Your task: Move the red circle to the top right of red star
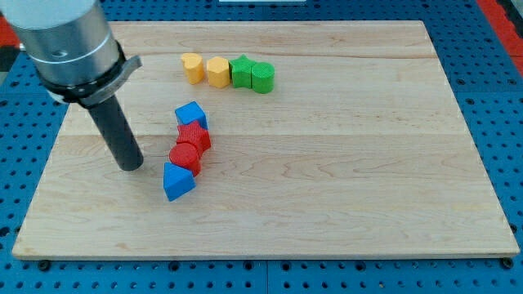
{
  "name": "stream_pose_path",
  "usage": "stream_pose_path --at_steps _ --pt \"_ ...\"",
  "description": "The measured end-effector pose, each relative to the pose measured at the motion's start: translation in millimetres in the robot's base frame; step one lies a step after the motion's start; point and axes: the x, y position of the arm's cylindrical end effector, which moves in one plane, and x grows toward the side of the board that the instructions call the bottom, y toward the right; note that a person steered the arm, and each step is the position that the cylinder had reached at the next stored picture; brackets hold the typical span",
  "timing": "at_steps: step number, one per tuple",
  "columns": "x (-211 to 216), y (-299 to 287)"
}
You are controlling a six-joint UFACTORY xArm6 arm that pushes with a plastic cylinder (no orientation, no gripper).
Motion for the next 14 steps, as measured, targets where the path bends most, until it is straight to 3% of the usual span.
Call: stream_pose_path --at_steps 4,7,14 --pt "-0.1 92.4" --pt "11.7 35.0" --pt "52.4 182.9"
